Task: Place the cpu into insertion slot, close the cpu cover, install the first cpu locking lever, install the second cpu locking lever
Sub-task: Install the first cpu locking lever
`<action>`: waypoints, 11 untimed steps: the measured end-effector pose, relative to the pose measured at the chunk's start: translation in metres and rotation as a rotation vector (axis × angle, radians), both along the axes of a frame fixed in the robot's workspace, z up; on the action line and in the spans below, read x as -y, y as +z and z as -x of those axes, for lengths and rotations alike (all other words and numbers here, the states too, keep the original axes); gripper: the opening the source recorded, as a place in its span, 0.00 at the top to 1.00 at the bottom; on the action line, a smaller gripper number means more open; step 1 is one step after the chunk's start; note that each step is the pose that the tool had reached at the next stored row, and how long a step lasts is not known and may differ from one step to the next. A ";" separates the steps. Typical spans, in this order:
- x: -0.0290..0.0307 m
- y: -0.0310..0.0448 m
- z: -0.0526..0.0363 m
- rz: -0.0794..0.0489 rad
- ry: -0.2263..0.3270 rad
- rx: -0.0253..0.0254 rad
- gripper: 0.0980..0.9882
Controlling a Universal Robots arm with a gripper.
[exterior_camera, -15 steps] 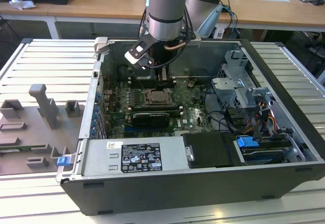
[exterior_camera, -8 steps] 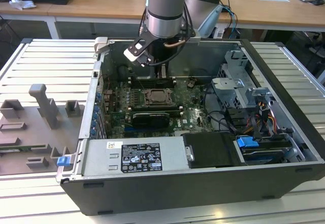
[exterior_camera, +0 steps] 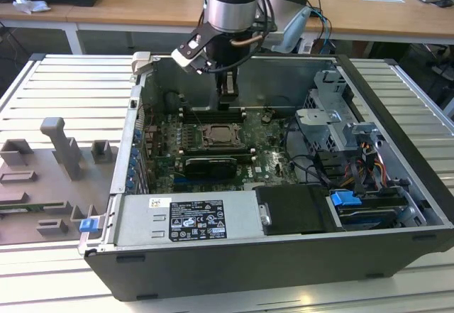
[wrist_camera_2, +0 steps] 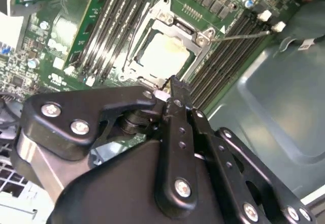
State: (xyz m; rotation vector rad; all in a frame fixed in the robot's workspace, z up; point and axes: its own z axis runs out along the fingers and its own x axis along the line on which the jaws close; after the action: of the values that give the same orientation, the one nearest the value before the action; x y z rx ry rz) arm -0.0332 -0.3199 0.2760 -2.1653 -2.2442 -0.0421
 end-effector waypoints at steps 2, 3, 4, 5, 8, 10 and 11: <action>-0.0001 -0.0002 0.0000 0.000 0.015 0.0000 0.99; -0.0001 -0.0004 0.0002 0.000 0.054 -0.0001 0.99; -0.0001 -0.0004 0.0002 0.000 0.076 0.0000 0.99; -0.0001 -0.0005 0.0001 0.000 0.091 0.0000 0.99; -0.0001 -0.0005 0.0001 0.000 0.161 0.0000 0.99; -0.0001 -0.0005 0.0001 0.000 0.186 0.0000 0.99; -0.0001 -0.0005 0.0001 0.000 0.206 0.0000 0.99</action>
State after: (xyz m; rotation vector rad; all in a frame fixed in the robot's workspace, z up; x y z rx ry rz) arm -0.0333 -0.3199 0.2755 -1.9212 -2.4533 -0.0378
